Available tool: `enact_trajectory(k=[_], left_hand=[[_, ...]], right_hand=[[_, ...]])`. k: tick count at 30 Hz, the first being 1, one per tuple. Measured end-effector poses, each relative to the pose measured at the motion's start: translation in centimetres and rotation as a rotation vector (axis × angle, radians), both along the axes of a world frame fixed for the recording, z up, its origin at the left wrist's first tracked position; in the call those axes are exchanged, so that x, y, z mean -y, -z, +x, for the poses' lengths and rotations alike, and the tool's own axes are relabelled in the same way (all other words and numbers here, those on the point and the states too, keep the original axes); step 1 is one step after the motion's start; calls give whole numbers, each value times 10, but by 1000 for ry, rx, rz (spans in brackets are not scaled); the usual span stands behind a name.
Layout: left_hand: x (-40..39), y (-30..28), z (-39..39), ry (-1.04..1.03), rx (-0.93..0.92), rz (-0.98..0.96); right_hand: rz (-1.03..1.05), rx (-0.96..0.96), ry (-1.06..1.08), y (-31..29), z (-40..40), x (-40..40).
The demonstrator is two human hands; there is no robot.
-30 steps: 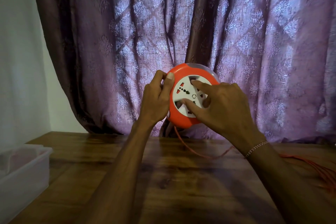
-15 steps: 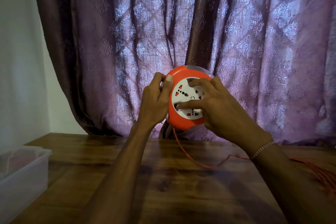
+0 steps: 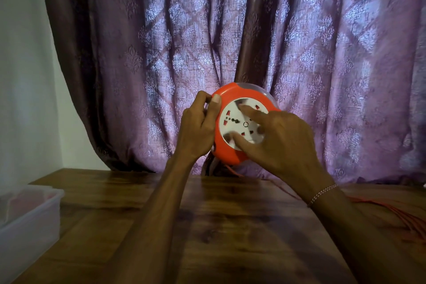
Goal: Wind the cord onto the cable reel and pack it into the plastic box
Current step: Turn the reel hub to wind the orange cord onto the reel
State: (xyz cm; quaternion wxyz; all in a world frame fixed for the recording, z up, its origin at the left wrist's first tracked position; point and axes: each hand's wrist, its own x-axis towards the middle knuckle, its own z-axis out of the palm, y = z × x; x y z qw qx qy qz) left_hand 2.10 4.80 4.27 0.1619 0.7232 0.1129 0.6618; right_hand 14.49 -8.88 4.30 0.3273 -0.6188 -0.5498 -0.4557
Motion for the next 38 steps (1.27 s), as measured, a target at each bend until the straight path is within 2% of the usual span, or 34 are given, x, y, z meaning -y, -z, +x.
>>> enact_trajectory(k=[3,8,11,15,20,29,35,38], left_hand=[[0,-1,0,-2,-22,8],[-2,0,-1,-10,-25,6],[-3,0,-1,-16,-13,2],[-3,-1,-3,-27,-7,12],[-2,-1,-4,-32,-17,12],[-6,1,0,-37,-65,20],[-2,1,0,-23,-54,0],[-1,0,-1,-14,-56,-22]], right_hand=[[42,-48,-3,0,-1,-2],[-1,-16,-28,-3,-1,2],[17,34,-112,-7,0,7],[-177,175,-205,-12,7,11],[-312,191,-48,-12,-1,11],[-175,131,29,-3,-4,7],[-5,-69,-7,0,-7,1],[-52,-86,-12,0,-4,-2]])
